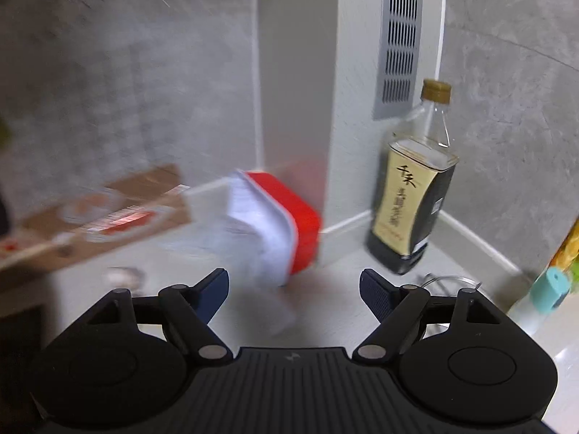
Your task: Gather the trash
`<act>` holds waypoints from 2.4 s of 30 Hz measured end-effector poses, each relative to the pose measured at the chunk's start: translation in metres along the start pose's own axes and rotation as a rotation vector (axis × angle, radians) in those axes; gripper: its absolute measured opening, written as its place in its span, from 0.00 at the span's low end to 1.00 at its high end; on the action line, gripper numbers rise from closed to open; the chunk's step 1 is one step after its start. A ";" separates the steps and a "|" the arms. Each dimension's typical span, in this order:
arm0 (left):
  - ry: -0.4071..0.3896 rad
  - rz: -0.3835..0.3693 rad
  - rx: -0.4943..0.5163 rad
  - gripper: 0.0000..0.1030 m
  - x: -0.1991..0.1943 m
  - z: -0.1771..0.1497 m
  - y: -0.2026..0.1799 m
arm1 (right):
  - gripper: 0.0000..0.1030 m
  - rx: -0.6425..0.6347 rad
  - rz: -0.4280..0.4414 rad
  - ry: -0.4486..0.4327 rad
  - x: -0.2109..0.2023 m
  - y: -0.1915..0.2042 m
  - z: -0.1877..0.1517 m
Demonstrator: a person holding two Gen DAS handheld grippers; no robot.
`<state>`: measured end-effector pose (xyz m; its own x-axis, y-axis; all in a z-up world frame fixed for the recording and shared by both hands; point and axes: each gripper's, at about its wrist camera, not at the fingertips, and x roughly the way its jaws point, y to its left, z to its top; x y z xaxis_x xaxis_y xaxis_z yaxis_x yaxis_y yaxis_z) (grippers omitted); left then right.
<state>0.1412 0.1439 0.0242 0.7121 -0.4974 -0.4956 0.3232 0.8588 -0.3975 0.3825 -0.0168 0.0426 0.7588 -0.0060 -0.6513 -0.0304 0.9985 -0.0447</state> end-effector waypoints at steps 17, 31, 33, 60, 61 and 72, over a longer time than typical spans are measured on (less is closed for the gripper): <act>0.058 0.201 -0.132 0.13 0.034 -0.014 0.031 | 0.27 -0.275 -0.096 0.020 0.164 0.017 0.008; 0.044 0.239 -0.225 0.13 0.049 -0.023 0.039 | 0.09 -0.063 0.354 0.314 0.001 -0.073 -0.115; 0.051 0.261 -0.213 0.13 0.051 -0.025 0.039 | 0.09 -0.068 0.323 0.291 -0.012 -0.076 -0.128; 0.048 0.233 -0.177 0.14 0.026 -0.005 0.047 | 0.65 -0.387 0.875 0.527 -0.124 0.017 -0.204; 0.044 0.238 -0.178 0.14 0.023 -0.006 0.048 | 0.65 -0.418 0.860 0.547 -0.122 0.024 -0.212; 0.028 0.226 -0.191 0.14 0.014 -0.009 0.053 | 0.13 -0.456 0.597 0.408 -0.116 -0.003 -0.200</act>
<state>0.1630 0.1816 -0.0108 0.7344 -0.3017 -0.6079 0.0337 0.9109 -0.4113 0.1645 -0.0294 -0.0329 0.2415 0.4085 -0.8802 -0.6760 0.7216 0.1494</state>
